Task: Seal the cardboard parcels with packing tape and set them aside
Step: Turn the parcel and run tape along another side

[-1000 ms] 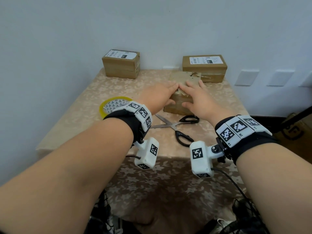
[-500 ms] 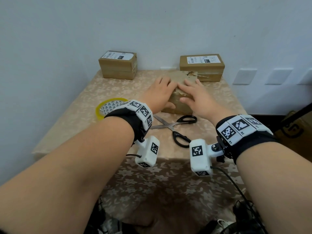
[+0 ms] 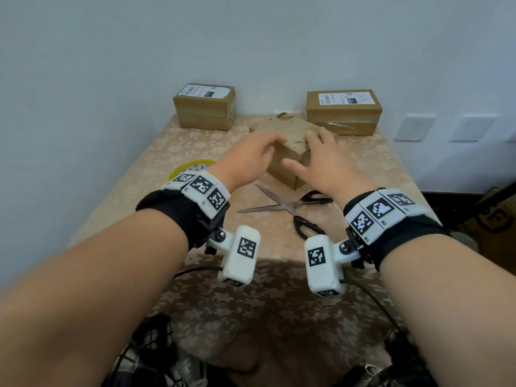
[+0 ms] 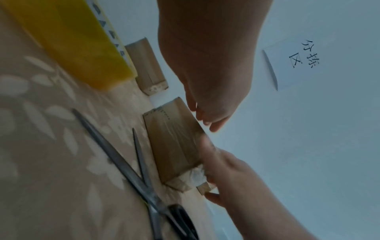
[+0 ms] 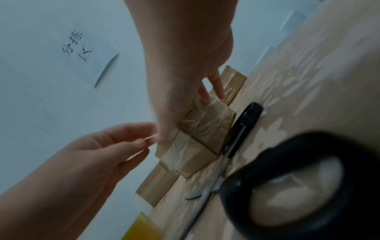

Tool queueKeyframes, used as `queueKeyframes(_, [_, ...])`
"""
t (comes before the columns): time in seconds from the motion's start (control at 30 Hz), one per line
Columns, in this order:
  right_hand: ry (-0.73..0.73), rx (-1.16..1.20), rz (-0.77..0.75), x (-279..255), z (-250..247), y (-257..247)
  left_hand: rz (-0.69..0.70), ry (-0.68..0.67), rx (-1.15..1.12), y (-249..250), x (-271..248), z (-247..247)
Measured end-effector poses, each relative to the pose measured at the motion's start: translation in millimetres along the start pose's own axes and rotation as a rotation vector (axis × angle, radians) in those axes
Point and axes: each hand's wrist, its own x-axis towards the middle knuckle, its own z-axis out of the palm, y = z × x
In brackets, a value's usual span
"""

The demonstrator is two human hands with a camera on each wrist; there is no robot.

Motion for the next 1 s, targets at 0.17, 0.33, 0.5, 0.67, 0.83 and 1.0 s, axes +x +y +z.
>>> queueKeyframes(0.17, [0.057,0.177,-0.062,5.5,5.9,8.8,-0.191,0.084,-0.032,-10.3,-5.0,-5.0])
queueKeyframes(0.33, [0.089,0.491,-0.077,-4.0,12.0,36.7,-0.44,0.088,-0.35,-17.1,-2.5,-6.9])
queueKeyframes(0.5, [0.134,0.776,-0.085,-11.0,9.8,49.8,-0.615,0.038,-0.68,-11.3,-0.3,-0.5])
queueKeyframes(0.67, [0.14,0.817,-0.007,-9.2,0.7,43.5,-0.628,-0.018,-0.849,-15.8,-0.6,-3.9])
queueKeyframes(0.83, [0.139,0.844,0.203,-13.1,-23.9,16.9,-0.636,0.107,-0.905,-5.3,-14.4,-19.6])
queueKeyframes(1.0, [-0.427,0.219,0.013,-34.3,-10.6,-3.5,-0.719,0.338,-0.918,-6.0,-39.4,-20.2])
